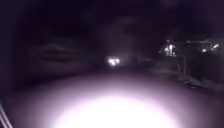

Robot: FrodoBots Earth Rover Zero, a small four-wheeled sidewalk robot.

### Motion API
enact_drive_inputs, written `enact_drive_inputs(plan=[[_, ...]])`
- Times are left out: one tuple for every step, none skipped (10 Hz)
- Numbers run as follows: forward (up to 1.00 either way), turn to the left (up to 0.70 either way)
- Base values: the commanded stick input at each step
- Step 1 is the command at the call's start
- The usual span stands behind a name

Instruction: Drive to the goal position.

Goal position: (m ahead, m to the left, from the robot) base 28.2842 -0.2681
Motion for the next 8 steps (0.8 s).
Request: enact_drive_inputs(plan=[[1.00, 0.00], [1.00, 0.00], [1.00, 0.00], [1.00, 0.00], [1.00, 0.00], [1.00, 0.00], [1.00, 0.00], [1.00, 0.00]])
